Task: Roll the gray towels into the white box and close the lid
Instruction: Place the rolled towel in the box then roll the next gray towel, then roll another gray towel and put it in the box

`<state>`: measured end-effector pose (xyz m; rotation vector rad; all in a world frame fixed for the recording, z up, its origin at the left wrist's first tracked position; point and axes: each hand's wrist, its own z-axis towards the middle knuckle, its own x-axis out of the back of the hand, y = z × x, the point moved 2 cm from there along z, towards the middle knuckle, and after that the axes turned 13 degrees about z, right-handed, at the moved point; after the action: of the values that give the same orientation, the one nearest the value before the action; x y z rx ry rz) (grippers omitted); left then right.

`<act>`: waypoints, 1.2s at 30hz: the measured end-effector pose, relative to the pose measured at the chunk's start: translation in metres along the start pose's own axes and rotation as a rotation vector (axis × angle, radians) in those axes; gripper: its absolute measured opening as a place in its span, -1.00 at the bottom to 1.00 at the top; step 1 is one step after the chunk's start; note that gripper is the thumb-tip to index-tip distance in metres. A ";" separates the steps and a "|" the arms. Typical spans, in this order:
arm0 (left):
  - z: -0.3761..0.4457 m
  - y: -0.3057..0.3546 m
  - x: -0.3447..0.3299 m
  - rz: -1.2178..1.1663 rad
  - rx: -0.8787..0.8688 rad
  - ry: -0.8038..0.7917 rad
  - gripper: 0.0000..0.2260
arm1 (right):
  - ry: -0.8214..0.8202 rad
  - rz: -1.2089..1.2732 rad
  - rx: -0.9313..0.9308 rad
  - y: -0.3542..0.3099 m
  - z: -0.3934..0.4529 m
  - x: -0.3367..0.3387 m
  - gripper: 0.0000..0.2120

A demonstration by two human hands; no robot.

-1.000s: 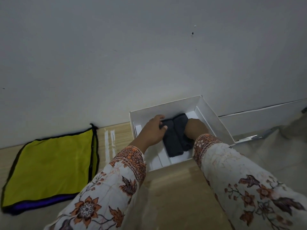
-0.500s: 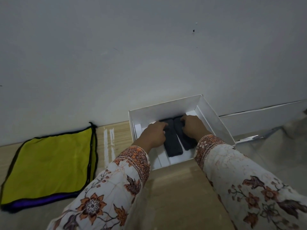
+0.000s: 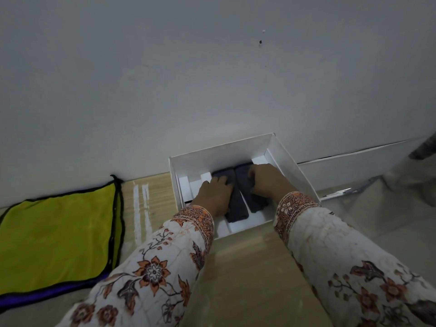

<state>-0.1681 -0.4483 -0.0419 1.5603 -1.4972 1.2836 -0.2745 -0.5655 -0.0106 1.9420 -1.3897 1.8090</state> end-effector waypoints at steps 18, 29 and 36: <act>0.001 0.008 0.000 0.057 0.051 0.051 -0.36 | -0.077 0.010 -0.039 -0.001 -0.009 -0.011 -0.61; -0.039 -0.023 0.062 -0.015 0.050 0.284 -0.74 | 0.174 0.141 0.015 -0.052 -0.019 0.025 -0.82; -0.111 -0.099 0.074 -0.152 0.216 0.622 -0.71 | 0.349 0.327 0.216 -0.143 -0.041 0.037 -0.88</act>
<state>-0.1055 -0.3572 0.0820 1.2027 -0.8569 1.6792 -0.2113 -0.4775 0.0976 1.4391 -1.5057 2.3945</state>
